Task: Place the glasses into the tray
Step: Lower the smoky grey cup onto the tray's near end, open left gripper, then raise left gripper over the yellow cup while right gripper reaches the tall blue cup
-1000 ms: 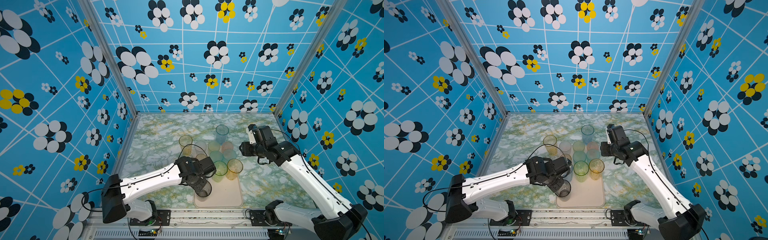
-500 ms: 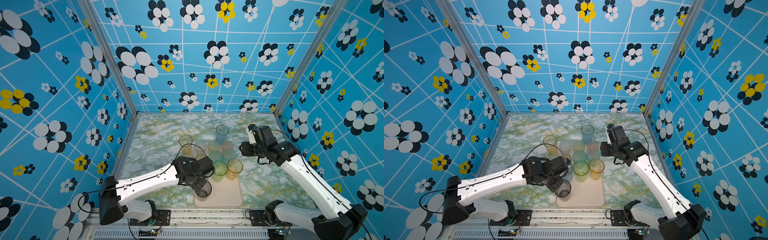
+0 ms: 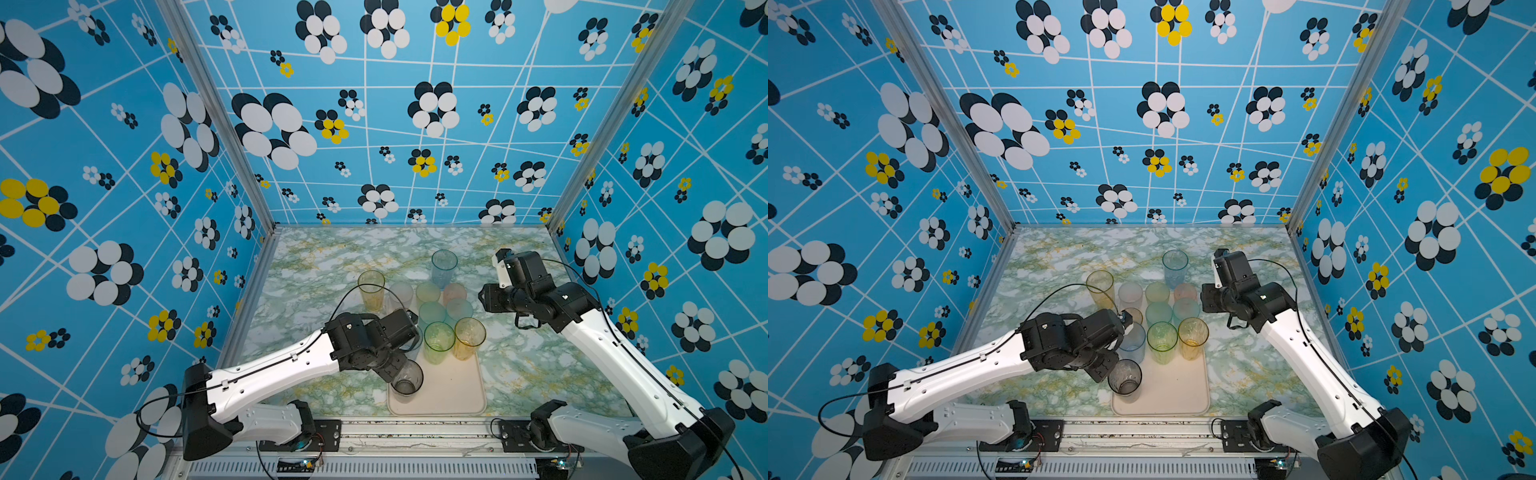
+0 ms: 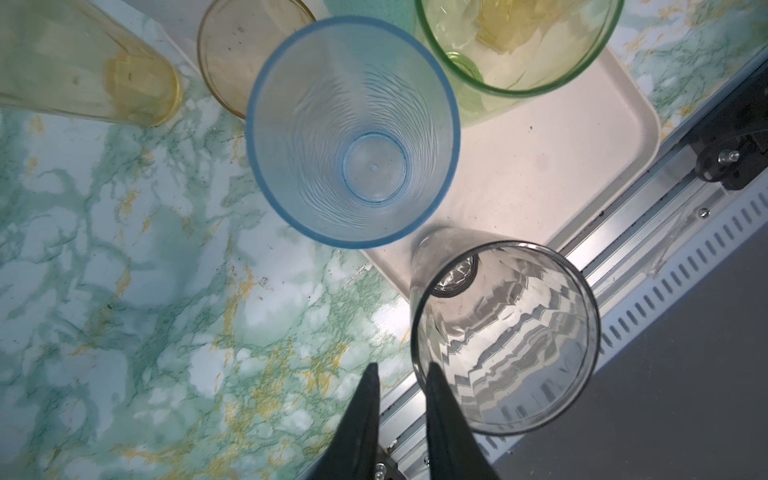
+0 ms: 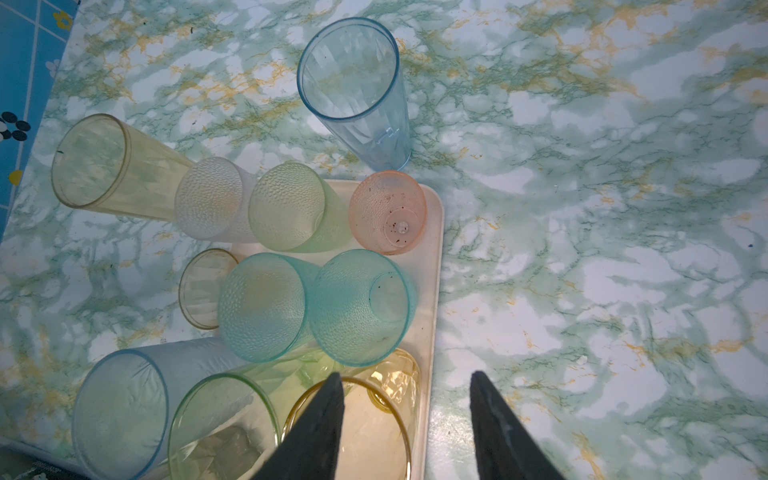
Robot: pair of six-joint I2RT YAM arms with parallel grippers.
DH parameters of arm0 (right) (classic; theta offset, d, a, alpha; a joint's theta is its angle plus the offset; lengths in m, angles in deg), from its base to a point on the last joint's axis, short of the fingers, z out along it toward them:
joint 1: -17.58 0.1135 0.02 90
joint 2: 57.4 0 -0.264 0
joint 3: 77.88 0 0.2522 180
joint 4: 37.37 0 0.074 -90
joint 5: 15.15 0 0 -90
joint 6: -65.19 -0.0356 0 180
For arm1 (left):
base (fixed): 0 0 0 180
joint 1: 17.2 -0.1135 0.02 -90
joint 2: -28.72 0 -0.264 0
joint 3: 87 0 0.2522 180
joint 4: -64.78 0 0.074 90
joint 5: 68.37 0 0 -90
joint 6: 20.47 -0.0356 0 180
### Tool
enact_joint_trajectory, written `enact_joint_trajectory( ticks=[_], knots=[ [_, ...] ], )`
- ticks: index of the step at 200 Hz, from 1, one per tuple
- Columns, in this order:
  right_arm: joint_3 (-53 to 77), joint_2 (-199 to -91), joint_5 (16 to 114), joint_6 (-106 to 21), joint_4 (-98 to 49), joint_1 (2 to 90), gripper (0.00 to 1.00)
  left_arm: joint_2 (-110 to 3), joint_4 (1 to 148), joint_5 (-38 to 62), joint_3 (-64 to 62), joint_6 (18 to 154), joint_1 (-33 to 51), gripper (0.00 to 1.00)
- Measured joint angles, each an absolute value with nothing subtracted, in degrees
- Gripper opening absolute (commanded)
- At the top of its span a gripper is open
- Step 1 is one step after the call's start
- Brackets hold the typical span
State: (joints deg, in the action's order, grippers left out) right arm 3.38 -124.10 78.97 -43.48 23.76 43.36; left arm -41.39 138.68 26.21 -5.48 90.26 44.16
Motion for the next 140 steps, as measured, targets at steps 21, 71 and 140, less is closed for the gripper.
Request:
enact_joint_trajectory(
  ticks=[21, 71, 140],
  knots=[
    [3.38, -124.3, 78.97, -43.48, 23.74, 43.36, 0.52, -38.17, 138.03, 26.97, -4.86, 88.93, 39.88, 0.26],
    [3.36, -126.74, 78.95, -43.48, 23.78, 43.38, 0.52, -32.84, 129.57, 27.69, -4.93, 84.93, 27.46, 0.31],
    [3.36, -127.66, 79.04, -43.96, 23.72, 43.38, 0.51, -30.72, 116.13, 27.69, -8.69, 81.91, 11.86, 0.32]
  ],
)
